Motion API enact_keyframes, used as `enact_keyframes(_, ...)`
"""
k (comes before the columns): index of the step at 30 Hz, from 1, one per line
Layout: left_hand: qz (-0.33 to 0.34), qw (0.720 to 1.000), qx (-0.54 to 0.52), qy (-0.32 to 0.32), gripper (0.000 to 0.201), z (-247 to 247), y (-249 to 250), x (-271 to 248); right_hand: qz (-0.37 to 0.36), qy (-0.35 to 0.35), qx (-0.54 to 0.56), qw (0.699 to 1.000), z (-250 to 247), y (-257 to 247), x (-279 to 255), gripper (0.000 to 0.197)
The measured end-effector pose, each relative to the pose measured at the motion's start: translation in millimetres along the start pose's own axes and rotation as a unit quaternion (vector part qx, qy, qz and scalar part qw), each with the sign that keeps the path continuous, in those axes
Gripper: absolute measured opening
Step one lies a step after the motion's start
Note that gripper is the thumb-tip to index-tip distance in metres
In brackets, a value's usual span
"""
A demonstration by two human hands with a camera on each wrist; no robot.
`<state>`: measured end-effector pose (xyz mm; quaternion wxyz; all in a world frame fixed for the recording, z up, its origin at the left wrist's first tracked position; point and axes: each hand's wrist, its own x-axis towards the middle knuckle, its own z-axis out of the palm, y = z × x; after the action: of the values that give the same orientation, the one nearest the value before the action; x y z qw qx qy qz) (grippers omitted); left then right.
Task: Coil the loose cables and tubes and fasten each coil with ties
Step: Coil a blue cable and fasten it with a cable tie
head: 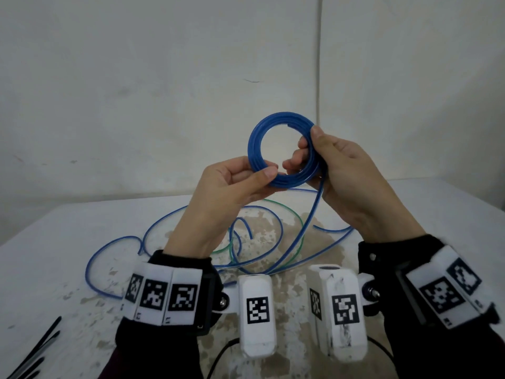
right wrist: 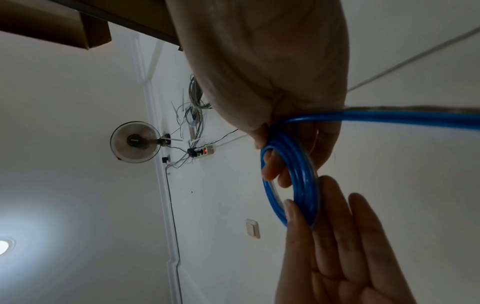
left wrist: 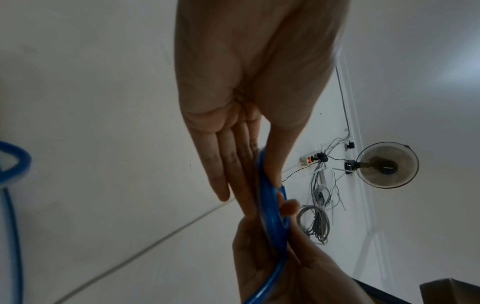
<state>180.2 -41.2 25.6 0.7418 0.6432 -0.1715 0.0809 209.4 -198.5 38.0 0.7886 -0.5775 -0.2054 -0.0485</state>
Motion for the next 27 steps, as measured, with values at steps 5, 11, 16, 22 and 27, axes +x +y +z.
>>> enact_keyframes(5,-0.002,1.0,0.026,-0.009,0.016,-1.3,1.3,0.3,-0.011,-0.012,-0.032,0.999,-1.2,-0.5,-0.2,0.032)
enact_keyframes(11,-0.088,0.992,0.049,-0.081,0.039,-10.9,12.2,-2.8,0.002,-0.17,-0.189,0.967,0.4,-1.1,-7.4,0.033)
enact_keyframes(16,-0.106,0.98,0.052,-0.162,0.027,-18.5,11.1,-7.3,0.023,-0.244,-0.227,0.943,3.4,-4.0,-12.3,0.035)
enact_keyframes(22,-0.09,0.981,0.068,-0.158,0.028,-19.9,10.1,-5.5,0.049,-0.256,-0.216,0.941,0.2,0.4,-11.4,0.034)
enact_keyframes(27,-0.026,0.994,0.068,-0.082,0.027,-26.6,13.7,-3.9,0.052,-0.223,-0.191,0.955,-5.7,1.9,-7.5,0.037)
